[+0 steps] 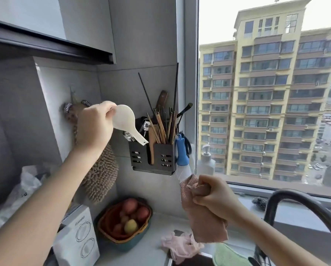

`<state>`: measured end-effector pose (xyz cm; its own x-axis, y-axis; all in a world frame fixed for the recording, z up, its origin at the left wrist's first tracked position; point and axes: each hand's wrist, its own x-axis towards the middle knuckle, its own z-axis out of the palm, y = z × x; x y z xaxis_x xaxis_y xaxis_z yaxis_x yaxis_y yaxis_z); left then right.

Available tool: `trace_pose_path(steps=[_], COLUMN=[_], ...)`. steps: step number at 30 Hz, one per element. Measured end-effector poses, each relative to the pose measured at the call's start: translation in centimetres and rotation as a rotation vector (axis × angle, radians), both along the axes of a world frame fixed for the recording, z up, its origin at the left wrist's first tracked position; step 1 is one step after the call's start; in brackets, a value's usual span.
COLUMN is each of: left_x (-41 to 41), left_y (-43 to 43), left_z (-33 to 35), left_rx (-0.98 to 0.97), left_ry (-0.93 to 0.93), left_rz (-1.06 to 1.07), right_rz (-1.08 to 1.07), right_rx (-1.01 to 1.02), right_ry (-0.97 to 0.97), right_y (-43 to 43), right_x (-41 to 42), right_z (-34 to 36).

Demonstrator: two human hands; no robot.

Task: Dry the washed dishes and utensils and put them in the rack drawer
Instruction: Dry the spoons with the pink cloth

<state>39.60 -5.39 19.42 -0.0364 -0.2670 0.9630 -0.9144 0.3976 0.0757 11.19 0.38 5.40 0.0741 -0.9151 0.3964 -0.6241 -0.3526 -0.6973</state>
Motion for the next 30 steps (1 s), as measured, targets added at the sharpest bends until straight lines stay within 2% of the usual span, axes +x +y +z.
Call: trace_pose_path(steps=[9,17,22,26,30], left_x=[-0.5,2.0,2.5,0.9,0.5], left_y=[-7.2,-8.2,-10.2,-11.8,-13.7], left_z=[-0.6,2.0,2.9,2.0,1.9], left_rx=[0.005,-0.007,0.122,0.35,0.468], left_ry=[-0.172,-0.19,-0.188,-0.135,-0.097], left_rz=[0.037,-0.059,-0.052,0.006,0.045], right_rz=[-0.055,-0.046,-0.092,-0.08,-0.089], right_rx=[0.034,0.095,0.1,0.098,0.088], right_ry=[0.036,0.017,0.03,0.071,0.008], right_y=[-3.0,-4.2,-4.8,-5.1,-5.4], right_x=[1.3,0.8,1.3,1.7,2.0], right_z=[-2.5,-3.1,-4.1,-4.1,-4.0])
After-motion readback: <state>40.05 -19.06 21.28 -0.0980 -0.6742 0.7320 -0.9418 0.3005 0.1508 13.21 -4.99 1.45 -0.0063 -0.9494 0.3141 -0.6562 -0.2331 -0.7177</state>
